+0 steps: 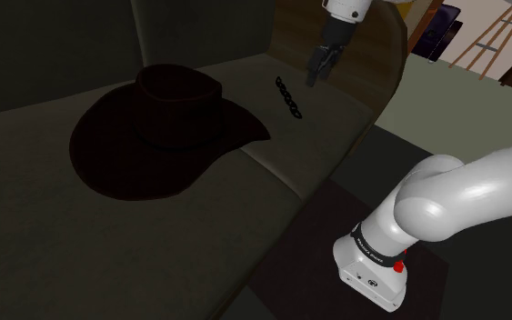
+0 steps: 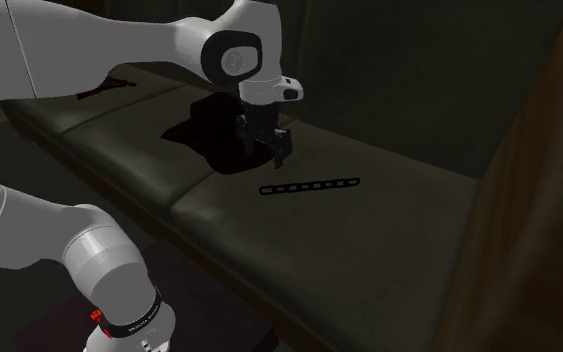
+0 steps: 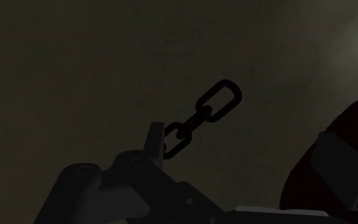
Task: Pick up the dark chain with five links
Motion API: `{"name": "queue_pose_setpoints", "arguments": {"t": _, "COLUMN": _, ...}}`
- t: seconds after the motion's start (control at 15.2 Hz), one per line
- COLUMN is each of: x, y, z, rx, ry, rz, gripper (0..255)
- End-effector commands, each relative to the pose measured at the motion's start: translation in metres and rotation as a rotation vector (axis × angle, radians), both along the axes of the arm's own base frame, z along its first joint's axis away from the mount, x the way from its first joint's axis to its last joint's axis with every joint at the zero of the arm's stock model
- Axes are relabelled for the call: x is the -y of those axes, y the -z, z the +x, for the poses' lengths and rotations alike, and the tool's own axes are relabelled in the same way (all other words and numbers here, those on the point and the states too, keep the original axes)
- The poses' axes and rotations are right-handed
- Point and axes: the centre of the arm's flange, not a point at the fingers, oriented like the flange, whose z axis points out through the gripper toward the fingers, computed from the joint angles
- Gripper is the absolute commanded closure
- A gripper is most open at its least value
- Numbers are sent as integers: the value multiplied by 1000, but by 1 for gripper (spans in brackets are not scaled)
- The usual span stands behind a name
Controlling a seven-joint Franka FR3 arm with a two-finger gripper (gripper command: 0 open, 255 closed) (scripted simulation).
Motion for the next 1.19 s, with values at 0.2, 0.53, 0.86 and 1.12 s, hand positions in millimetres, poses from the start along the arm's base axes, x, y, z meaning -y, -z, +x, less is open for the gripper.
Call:
{"name": "queue_pose_setpoints", "arguments": {"t": 0.2, "x": 44, "y": 29, "z": 47, "rx": 21, "ry": -11, "rz": 50, "gripper": 0}}
{"name": "queue_pose_setpoints", "arguments": {"t": 0.53, "x": 81, "y": 61, "z": 95, "rx": 40, "ry": -22, "rz": 101, "gripper": 0}}
{"name": "queue_pose_setpoints", "arguments": {"t": 0.86, "x": 100, "y": 89, "z": 122, "rx": 51, "ry": -29, "rz": 129, "gripper": 0}}
{"name": "queue_pose_setpoints", "arguments": {"t": 1.12, "x": 100, "y": 110, "z": 122, "rx": 51, "ry": -29, "rz": 129, "gripper": 0}}
